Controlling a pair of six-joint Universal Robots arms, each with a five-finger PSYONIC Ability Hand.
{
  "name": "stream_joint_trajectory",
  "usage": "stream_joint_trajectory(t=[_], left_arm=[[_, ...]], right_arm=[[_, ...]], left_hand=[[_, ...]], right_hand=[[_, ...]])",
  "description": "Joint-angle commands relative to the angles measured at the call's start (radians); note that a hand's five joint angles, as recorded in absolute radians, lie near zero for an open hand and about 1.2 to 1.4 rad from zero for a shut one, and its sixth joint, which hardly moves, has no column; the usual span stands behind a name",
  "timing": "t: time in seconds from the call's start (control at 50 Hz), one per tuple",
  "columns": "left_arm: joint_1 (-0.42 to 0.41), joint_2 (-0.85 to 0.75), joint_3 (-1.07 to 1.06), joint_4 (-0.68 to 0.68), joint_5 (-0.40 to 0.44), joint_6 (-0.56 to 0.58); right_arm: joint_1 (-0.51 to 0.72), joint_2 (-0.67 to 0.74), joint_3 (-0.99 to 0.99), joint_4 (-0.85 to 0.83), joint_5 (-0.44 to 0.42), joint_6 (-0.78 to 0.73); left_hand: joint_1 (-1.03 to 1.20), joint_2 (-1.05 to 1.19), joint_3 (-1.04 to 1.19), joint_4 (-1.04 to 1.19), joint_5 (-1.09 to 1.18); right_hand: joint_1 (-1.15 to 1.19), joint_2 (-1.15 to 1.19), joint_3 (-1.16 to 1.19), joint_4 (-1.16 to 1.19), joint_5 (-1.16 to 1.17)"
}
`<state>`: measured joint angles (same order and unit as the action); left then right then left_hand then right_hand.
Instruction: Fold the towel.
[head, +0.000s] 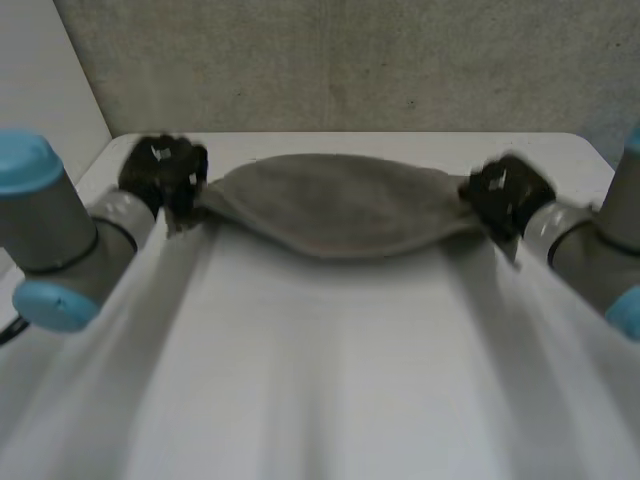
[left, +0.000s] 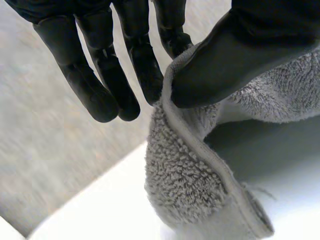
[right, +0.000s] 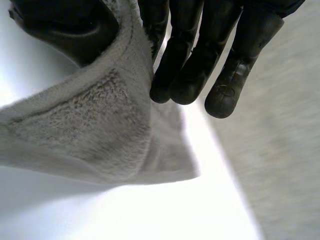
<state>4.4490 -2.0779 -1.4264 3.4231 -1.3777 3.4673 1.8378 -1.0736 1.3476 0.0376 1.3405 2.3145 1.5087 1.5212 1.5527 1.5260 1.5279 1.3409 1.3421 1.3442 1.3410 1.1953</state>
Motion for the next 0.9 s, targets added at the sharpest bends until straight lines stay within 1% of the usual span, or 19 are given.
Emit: stream_joint_trajectory(t=[0.02,0.12,0.16,0.18,0.24,0.28,0.46,0.5,0.52,0.54,0.56,0.62,0.68,0.72,0.74,0.78,0.8,0.84,0.9], left_arm=[[0.003,-0.002,-0.114,0.001,0.005,0.102],[0.018,0.004,-0.126,-0.001,0.003,0.101],[0.027,0.007,-0.128,-0.004,0.002,0.099],[0.029,0.007,-0.128,-0.004,0.0,0.099],[0.029,0.007,-0.129,-0.004,0.0,0.099],[0.029,0.007,-0.132,-0.005,-0.001,0.099],[0.029,0.007,-0.144,-0.007,0.0,0.099],[0.027,0.009,-0.146,-0.007,0.0,0.099],[0.027,0.009,-0.146,-0.007,0.0,0.099],[0.027,0.009,-0.147,-0.007,-0.001,0.099],[0.026,0.009,-0.147,-0.007,-0.001,0.099],[0.024,0.009,-0.147,-0.008,-0.003,0.099],[0.024,0.01,-0.147,-0.01,-0.003,0.099],[0.026,0.019,-0.147,-0.016,-0.004,0.101],[0.026,0.019,-0.147,-0.016,-0.004,0.101],[0.027,0.056,-0.144,-0.03,-0.006,0.099],[0.027,0.056,-0.144,-0.03,-0.006,0.099],[0.039,0.113,-0.144,-0.045,-0.006,0.099],[0.044,0.136,-0.146,-0.051,-0.006,0.096]], right_arm=[[0.0,0.047,0.12,-0.03,0.005,0.017],[0.003,0.049,0.151,-0.065,0.022,0.028],[0.001,0.047,0.162,-0.088,0.046,0.048],[0.0,0.047,0.165,-0.093,0.058,0.062],[-0.002,0.047,0.168,-0.091,0.068,0.075],[-0.002,0.044,0.174,-0.09,0.08,0.094],[-0.026,0.037,0.209,-0.085,0.114,0.091],[-0.028,0.021,0.222,-0.085,0.115,0.089],[-0.028,0.021,0.222,-0.085,0.115,0.089],[-0.028,0.005,0.228,-0.084,0.115,0.085],[-0.029,-0.018,0.235,-0.084,0.106,0.083],[-0.031,-0.042,0.245,-0.084,0.101,0.082],[-0.038,-0.1,0.254,-0.084,0.1,0.079],[-0.052,-0.179,0.254,-0.082,0.1,0.079],[-0.052,-0.18,0.254,-0.082,0.1,0.079],[-0.08,-0.271,0.245,-0.079,0.098,0.08],[-0.08,-0.272,0.245,-0.079,0.098,0.08],[-0.107,-0.351,0.226,-0.052,0.088,0.072],[-0.118,-0.376,0.211,-0.015,0.074,0.06]], left_hand=[[-0.112,-0.125,-0.156,-0.13,-0.306],[-0.112,-0.125,-0.156,-0.13,-0.306],[-0.112,-0.125,-0.156,-0.13,-0.306],[-0.112,-0.125,-0.156,-0.13,-0.306],[-0.112,-0.125,-0.156,-0.13,-0.306],[-0.112,-0.125,-0.156,-0.13,-0.306],[-0.112,-0.125,-0.156,-0.13,-0.306],[-0.112,-0.125,-0.156,-0.13,-0.306],[-0.112,-0.125,-0.156,-0.13,-0.306],[-0.112,-0.125,-0.156,-0.13,-0.306],[-0.112,-0.125,-0.156,-0.13,-0.306],[-0.112,-0.125,-0.156,-0.13,-0.306],[-0.112,-0.125,-0.156,-0.13,-0.306],[-0.112,-0.125,-0.156,-0.13,-0.306],[-0.112,-0.125,-0.156,-0.13,-0.306],[-0.112,-0.125,-0.156,-0.13,-0.306],[-0.112,-0.125,-0.156,-0.13,-0.306],[-0.112,-0.125,-0.156,-0.13,-0.306],[-0.112,-0.125,-0.156,-0.13,-0.306]], right_hand=[[0.055,0.054,0.052,0.055,0.026],[0.055,0.054,0.052,0.055,0.026],[-0.332,-0.333,-0.335,-0.332,-0.361],[-0.424,-0.425,-0.427,-0.424,-0.453],[-0.466,-0.467,-0.469,-0.466,-0.495],[-0.589,-0.59,-0.592,-0.589,-0.618],[-0.622,-0.623,-0.625,-0.622,-0.651],[-0.491,-0.492,-0.494,-0.491,-0.52],[-0.49,-0.491,-0.493,-0.49,-0.519],[-0.283,-0.285,-0.287,-0.283,-0.312],[0.018,0.017,0.015,0.018,-0.011],[0.055,0.054,0.052,0.055,0.026],[0.055,0.054,0.052,0.055,0.026],[0.055,0.054,0.052,0.055,0.026],[0.055,0.054,0.052,0.055,0.026],[0.055,0.054,0.052,0.055,0.026],[0.055,0.054,0.052,0.055,0.026],[0.055,0.054,0.052,0.055,0.026],[0.055,0.054,0.052,0.055,0.026]])
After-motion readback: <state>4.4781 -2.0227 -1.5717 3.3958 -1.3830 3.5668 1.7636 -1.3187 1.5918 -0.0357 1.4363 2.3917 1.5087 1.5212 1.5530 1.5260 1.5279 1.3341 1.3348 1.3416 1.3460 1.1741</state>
